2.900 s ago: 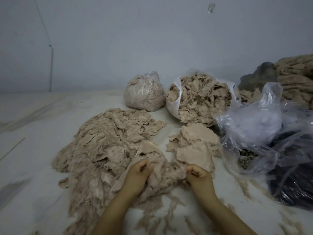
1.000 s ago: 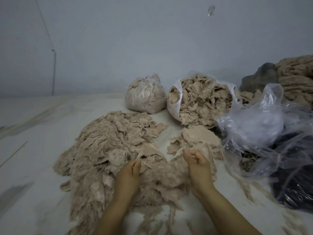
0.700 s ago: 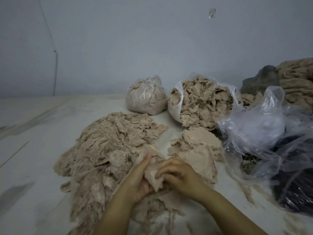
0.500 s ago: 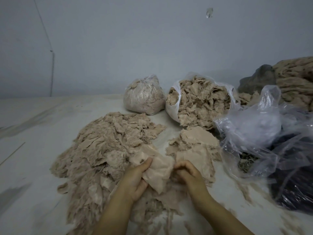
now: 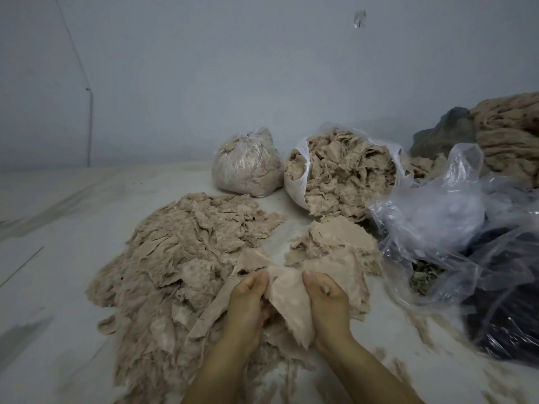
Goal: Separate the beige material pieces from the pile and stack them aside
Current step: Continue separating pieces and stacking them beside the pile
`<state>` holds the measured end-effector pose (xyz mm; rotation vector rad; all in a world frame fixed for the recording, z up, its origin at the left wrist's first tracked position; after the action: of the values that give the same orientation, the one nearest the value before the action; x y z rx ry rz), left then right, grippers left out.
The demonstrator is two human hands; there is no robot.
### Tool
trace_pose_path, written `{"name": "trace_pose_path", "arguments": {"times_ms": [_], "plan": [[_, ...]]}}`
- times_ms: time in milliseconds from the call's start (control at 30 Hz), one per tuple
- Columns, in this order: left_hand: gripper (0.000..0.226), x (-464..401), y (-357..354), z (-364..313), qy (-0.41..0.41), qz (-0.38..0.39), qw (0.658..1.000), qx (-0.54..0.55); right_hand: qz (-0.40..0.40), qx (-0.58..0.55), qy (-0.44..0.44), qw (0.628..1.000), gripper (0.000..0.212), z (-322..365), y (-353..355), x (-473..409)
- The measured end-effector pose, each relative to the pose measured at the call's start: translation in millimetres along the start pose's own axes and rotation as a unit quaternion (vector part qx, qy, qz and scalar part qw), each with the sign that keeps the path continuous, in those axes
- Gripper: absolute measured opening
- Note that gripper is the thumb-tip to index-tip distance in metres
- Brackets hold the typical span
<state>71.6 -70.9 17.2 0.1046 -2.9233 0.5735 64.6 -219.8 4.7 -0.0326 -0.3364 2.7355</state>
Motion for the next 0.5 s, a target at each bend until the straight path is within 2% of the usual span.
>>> {"name": "trace_pose_path", "arguments": {"times_ms": [100, 200, 233, 267, 300, 333, 367, 400, 433, 467, 500], "plan": [[0.027, -6, 6, -8, -0.063, -0.037, 0.991, -0.114, -0.015, 0.072, 0.063, 0.995, 0.021, 21, 7, -18], [0.031, -11, 7, -10, -0.074, -0.009, 0.980, -0.185, -0.025, 0.146, 0.099, 0.984, 0.029, 50, 22, -53], [0.029, -12, 8, -8, -0.073, 0.006, 0.976, -0.207, -0.024, 0.205, 0.100, 0.973, 0.028, 58, 29, -65], [0.025, -12, 8, -5, -0.075, 0.034, 0.967, -0.241, -0.022, 0.309, 0.094, 0.946, 0.024, 62, 35, -74], [0.018, -10, 9, -1, -0.080, 0.070, 0.949, -0.297, -0.023, 0.426, 0.084, 0.901, 0.027, 63, 40, -78], [0.007, -9, 11, 5, -0.081, 0.111, 0.922, -0.361, -0.030, 0.490, 0.094, 0.866, 0.033, 63, 43, -76], [0.007, -6, 15, 14, -0.070, 0.151, 0.891, -0.423, -0.024, 0.503, 0.128, 0.854, 0.032, 61, 40, -70], [0.021, -4, 19, 23, -0.057, 0.186, 0.860, -0.471, 0.012, 0.482, 0.159, 0.861, 0.024, 55, 32, -57], [0.035, -3, 23, 30, -0.049, 0.212, 0.835, -0.505, 0.086, 0.442, 0.166, 0.877, 0.017, 43, 19, -40], [0.046, -2, 25, 33, -0.059, 0.224, 0.810, -0.539, 0.180, 0.420, 0.143, 0.878, 0.019, 24, 6, -21], [0.046, -1, 25, 33, -0.089, 0.227, 0.782, -0.574, 0.275, 0.415, 0.125, 0.858, 0.027, 4, -7, -2]]}}
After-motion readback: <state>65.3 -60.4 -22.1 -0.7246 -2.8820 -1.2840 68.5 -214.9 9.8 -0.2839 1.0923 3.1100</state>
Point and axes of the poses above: each hand's wrist, its own x-axis away from the middle knuckle, its own y-axis out of the back of the hand, z = x × y, the point moved 7 cm from there along -x, towards the middle knuckle, and after that the axes turned 1 degree about -x, right-handed, at the moved point
